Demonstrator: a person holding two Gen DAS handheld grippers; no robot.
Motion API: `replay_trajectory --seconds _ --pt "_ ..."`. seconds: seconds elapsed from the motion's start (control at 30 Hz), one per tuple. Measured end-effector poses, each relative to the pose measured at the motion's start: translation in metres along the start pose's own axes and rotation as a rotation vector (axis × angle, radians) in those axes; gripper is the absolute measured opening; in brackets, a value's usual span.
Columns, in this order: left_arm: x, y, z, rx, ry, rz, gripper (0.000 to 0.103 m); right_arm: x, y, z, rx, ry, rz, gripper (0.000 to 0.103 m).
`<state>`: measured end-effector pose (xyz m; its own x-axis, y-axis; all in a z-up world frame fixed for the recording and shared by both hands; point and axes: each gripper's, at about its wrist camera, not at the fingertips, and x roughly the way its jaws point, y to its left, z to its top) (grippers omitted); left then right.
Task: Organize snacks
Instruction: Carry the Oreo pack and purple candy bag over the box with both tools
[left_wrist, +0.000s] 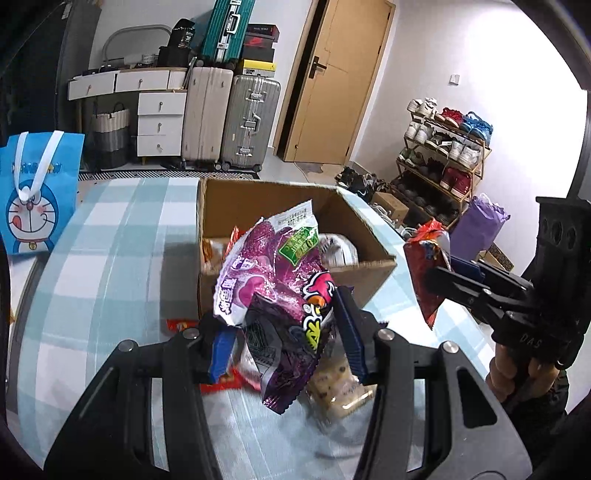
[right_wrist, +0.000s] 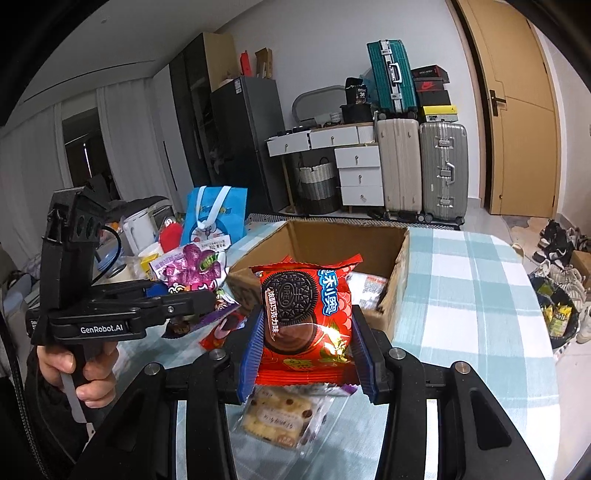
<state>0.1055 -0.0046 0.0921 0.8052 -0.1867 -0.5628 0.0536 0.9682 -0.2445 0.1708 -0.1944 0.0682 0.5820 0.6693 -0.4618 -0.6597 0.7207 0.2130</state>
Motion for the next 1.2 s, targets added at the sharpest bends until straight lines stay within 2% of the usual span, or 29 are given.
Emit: replay_trajectory --seconds 0.57,0.77,1.2 --pt "0.016 -0.010 0.056 0.054 -0.063 0.077 0.047 0.018 -0.023 0.034 0.090 -0.062 -0.009 0.044" --pt "0.039 -0.010 0.064 0.068 -0.060 0.104 0.047 0.032 -0.027 0.039 0.114 -0.080 -0.009 0.044" --pt "0.095 0.004 0.076 0.067 -0.018 0.132 0.047 0.063 -0.036 0.049 0.135 -0.047 -0.014 0.044"
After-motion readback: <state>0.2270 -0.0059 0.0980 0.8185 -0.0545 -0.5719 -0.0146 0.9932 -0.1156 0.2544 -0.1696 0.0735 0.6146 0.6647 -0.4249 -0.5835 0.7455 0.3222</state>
